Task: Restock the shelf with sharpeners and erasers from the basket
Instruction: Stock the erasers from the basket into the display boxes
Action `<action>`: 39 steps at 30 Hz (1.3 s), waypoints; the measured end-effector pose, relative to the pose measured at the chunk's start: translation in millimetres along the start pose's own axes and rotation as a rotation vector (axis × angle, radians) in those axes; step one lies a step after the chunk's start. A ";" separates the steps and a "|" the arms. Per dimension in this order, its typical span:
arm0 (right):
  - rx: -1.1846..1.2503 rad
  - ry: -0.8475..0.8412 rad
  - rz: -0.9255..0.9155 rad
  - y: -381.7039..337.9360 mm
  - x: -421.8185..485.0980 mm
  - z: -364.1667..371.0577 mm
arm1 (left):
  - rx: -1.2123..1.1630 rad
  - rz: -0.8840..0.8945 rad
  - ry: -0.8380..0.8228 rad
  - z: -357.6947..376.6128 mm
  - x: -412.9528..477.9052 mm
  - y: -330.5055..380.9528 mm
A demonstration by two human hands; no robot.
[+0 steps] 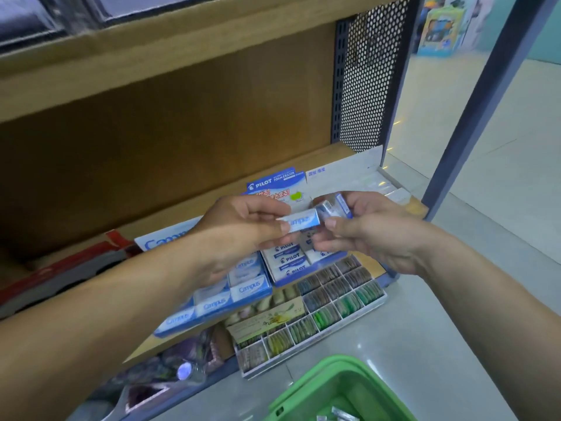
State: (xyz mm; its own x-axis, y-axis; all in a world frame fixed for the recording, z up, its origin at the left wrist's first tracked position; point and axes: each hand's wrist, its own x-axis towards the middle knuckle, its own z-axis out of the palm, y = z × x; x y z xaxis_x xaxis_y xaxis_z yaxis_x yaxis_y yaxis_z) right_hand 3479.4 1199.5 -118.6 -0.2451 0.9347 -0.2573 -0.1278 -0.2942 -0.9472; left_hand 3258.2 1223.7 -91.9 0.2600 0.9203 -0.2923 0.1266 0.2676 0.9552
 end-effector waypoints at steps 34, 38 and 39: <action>-1.001 -0.067 -0.035 28.2 26.8 103.7 | 0.944 -0.105 -0.176 -115.6 -45.8 -33.5; -0.892 -0.069 0.020 22.9 22.8 107.2 | 0.969 -0.074 -0.143 -109.8 -42.4 -43.1; -0.826 -0.085 0.051 21.6 22.2 105.8 | 0.959 -0.065 -0.131 -109.2 -41.6 -45.4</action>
State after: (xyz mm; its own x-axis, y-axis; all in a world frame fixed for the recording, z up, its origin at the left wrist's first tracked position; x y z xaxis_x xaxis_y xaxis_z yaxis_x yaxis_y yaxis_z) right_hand 3369.5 1192.8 -124.5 -0.3073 0.8963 -0.3198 0.6238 -0.0641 -0.7790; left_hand 3137.1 1204.4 -118.0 0.3224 0.8574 -0.4011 0.8559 -0.0831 0.5103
